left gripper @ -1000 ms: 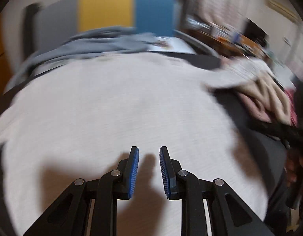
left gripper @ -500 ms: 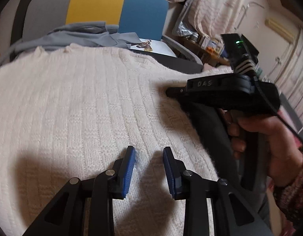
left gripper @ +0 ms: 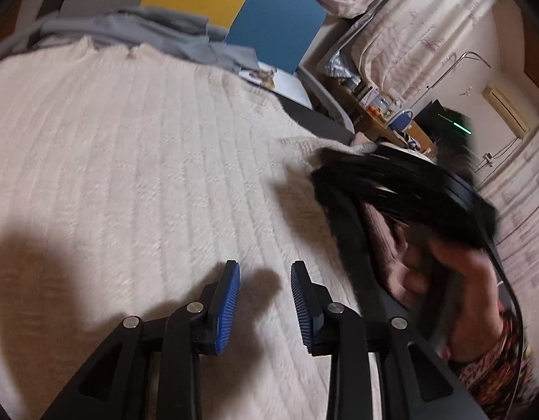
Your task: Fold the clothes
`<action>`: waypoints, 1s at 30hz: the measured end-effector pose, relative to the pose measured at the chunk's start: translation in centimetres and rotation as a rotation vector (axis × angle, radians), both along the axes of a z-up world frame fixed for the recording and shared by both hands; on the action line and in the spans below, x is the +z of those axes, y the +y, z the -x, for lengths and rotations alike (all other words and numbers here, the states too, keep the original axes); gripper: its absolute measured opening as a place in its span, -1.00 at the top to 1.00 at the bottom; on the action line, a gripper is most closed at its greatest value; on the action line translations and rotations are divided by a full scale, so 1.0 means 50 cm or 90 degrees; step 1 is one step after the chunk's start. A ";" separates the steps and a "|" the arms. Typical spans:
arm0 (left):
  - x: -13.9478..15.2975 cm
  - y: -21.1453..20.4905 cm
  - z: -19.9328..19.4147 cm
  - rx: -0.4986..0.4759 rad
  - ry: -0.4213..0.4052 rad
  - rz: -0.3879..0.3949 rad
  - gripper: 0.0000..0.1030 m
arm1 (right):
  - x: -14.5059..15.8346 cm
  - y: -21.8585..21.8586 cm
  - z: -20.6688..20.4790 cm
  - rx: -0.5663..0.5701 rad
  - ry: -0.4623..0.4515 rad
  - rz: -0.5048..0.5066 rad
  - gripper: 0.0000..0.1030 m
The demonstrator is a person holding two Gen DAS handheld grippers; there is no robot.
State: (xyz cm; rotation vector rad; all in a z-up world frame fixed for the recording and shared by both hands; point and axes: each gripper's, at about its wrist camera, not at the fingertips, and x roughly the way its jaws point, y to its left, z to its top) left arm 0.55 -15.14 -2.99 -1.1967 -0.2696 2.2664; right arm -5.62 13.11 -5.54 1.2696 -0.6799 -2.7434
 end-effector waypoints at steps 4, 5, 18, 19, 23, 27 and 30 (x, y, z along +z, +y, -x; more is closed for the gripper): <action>0.015 -0.064 -0.017 0.011 0.023 0.045 0.43 | 0.028 -0.019 -0.128 0.071 0.001 0.044 -0.01; 0.019 -0.080 -0.021 0.014 0.029 0.056 0.43 | 0.026 -0.026 -0.164 0.088 -0.008 0.058 -0.01; -0.003 -0.234 -0.051 0.088 0.134 0.124 0.38 | -0.032 -0.131 -0.339 0.073 -0.044 -0.003 0.88; -0.004 -0.236 -0.054 0.089 0.136 0.122 0.37 | -0.029 -0.119 -0.346 0.055 -0.042 0.005 0.89; -0.004 -0.238 -0.057 0.092 0.142 0.123 0.35 | -0.040 -0.086 -0.355 0.026 -0.060 0.012 0.91; -0.005 -0.222 -0.044 0.089 0.135 0.130 0.35 | -0.028 -0.073 -0.343 -0.004 -0.049 0.031 0.78; 0.008 -0.231 -0.042 0.088 0.119 0.133 0.35 | 0.031 -0.102 -0.331 -0.001 0.010 -0.030 0.74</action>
